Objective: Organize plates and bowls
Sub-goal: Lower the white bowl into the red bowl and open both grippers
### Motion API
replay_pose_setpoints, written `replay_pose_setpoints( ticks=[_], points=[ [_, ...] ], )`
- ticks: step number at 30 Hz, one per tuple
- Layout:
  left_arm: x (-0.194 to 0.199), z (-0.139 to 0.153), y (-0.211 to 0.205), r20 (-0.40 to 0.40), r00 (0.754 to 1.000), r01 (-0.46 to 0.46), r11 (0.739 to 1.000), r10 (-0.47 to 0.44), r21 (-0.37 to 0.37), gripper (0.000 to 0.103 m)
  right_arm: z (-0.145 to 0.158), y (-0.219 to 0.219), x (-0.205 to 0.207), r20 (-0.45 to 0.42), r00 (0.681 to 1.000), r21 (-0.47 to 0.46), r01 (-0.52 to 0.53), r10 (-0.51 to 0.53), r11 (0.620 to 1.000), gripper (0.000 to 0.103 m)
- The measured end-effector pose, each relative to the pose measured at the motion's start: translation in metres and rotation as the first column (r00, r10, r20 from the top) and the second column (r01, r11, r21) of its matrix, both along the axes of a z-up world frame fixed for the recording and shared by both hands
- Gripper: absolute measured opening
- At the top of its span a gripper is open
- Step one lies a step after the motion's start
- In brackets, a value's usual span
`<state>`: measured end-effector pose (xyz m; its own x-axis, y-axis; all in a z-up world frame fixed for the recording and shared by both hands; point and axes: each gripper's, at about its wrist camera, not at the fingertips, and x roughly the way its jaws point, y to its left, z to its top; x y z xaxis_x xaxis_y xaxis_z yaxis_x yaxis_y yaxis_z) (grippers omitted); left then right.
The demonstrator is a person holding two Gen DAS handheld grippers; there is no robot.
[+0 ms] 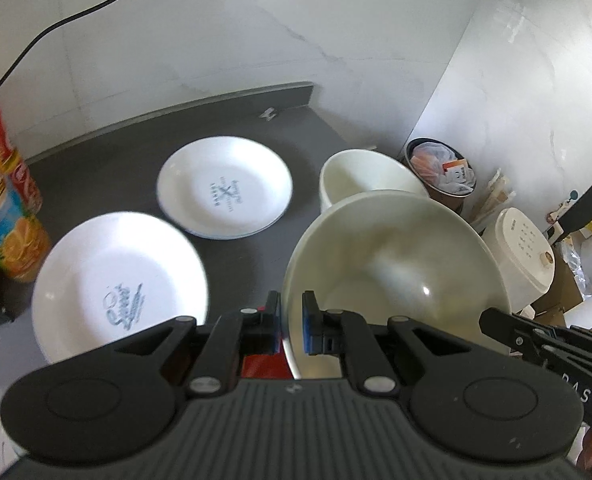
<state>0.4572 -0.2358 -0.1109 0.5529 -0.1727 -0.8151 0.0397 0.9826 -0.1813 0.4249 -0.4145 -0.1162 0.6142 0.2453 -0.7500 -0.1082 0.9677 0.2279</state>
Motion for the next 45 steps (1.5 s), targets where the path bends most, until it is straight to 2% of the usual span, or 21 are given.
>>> replay_pose_setpoints(
  ticks=[8, 22, 30, 32, 33, 41, 45],
  points=[
    [-0.015, -0.006, 0.022, -0.009, 1.000, -0.007, 1.000, 0.007, 0.005, 0.009, -0.005, 0.027, -0.009, -0.029, 0.999, -0.027, -0.024, 0.023, 0.999, 0.010],
    [-0.025, -0.038, 0.035, -0.071, 0.997, 0.023, 1.000, -0.022, 0.012, 0.009, -0.030, 0.052, -0.023, -0.092, 0.994, -0.118, -0.067, 0.057, 0.991, 0.010],
    [-0.022, -0.048, 0.037, -0.074, 0.996, 0.052, 0.998, -0.049, 0.040, 0.001, -0.042, 0.059, -0.024, -0.104, 0.993, -0.162, -0.079, 0.063, 0.984, 0.010],
    [-0.021, -0.049, 0.036, -0.071, 0.996, 0.059, 0.997, -0.056, 0.046, 0.000, -0.043, 0.063, -0.025, -0.093, 0.994, -0.205, -0.080, 0.062, 0.976, 0.009],
    [-0.021, -0.049, 0.034, -0.068, 0.996, 0.062, 0.997, -0.059, 0.054, 0.000, -0.043, 0.063, -0.024, -0.100, 0.992, -0.191, -0.096, 0.078, 0.977, 0.009],
    [-0.017, -0.054, 0.034, -0.095, 0.994, 0.061, 0.995, -0.053, 0.081, 0.001, -0.051, 0.069, -0.023, -0.120, 0.987, -0.214, -0.129, 0.105, 0.968, 0.005],
    [-0.015, -0.058, 0.040, -0.117, 0.993, 0.023, 0.995, -0.012, 0.093, 0.005, -0.059, 0.069, -0.020, -0.141, 0.985, -0.230, -0.132, 0.101, 0.964, 0.006]
  ],
)
